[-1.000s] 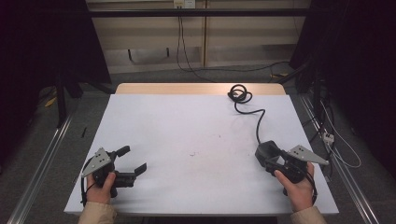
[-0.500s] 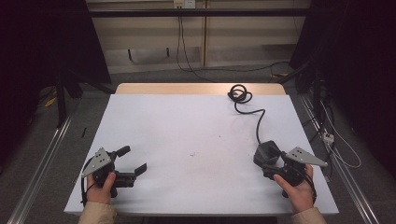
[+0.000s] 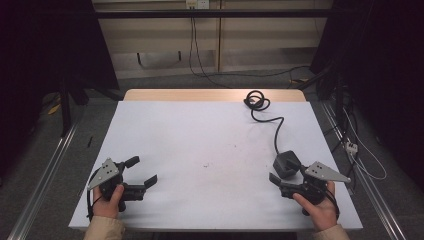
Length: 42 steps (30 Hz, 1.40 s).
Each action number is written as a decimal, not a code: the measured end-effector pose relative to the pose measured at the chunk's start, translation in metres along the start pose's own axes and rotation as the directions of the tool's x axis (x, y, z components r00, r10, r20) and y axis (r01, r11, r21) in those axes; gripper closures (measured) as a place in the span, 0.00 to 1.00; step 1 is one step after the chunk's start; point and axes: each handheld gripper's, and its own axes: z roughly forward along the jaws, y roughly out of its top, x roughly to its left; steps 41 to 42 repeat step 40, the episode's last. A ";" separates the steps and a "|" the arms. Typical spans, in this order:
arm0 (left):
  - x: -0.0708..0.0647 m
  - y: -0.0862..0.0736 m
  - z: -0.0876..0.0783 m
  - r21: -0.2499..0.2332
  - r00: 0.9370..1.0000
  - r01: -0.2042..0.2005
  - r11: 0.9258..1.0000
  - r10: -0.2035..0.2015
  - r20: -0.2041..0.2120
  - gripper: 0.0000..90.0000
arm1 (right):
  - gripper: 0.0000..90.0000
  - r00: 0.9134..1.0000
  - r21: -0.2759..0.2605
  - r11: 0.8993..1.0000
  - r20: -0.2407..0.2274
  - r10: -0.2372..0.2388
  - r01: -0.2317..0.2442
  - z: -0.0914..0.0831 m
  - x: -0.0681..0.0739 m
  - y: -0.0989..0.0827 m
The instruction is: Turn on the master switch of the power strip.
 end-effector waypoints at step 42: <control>-0.001 -0.002 0.003 0.013 1.000 0.001 1.000 -0.002 0.006 0.03 | 0.09 0.999 0.025 0.999 -0.028 -0.028 0.028 -0.012 0.000 -0.016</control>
